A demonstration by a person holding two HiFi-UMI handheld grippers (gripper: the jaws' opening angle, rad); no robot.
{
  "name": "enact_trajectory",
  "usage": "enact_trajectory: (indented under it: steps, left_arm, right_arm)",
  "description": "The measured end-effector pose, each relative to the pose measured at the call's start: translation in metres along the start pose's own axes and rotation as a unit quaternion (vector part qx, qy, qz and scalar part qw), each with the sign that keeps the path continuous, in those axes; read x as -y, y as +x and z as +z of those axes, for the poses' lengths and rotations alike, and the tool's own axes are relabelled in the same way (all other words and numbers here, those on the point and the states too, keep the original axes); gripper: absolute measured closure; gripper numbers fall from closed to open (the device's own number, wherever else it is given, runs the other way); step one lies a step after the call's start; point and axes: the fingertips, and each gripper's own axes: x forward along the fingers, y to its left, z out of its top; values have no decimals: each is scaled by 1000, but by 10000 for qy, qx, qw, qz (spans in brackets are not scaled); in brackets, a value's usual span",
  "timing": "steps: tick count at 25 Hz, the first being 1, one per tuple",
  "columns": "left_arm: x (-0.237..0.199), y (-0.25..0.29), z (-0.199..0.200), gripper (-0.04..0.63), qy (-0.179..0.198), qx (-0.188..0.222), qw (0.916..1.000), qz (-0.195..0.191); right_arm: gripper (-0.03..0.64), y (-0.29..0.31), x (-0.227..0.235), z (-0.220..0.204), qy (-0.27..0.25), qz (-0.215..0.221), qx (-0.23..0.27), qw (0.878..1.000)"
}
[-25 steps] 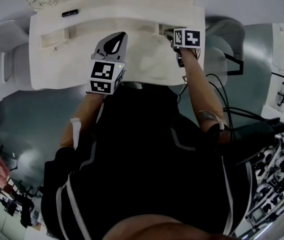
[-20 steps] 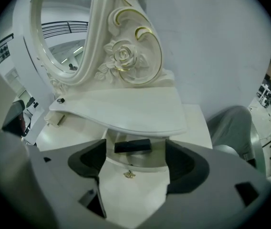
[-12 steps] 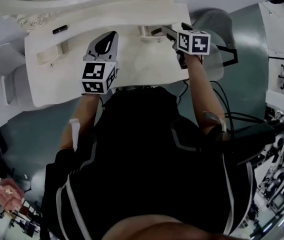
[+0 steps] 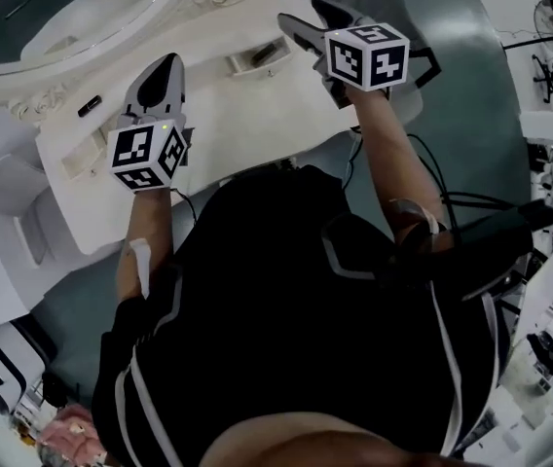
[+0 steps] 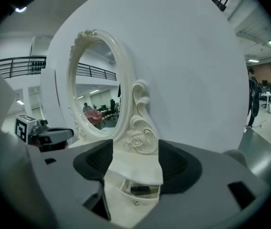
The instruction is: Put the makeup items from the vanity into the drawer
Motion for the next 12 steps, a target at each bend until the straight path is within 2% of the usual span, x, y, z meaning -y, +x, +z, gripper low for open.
enact_trajectory:
  steps: [6,12]
  left_arm:
    - [-6,-2,48,591,-159,449,9988,70]
    - [-4,-7,77,591,-72,706,9975,66]
  right_arm:
    - [383,-37,-13,55,-312,103,810,9962]
    - [489,-62,-23,87,-416,156,1398,9892]
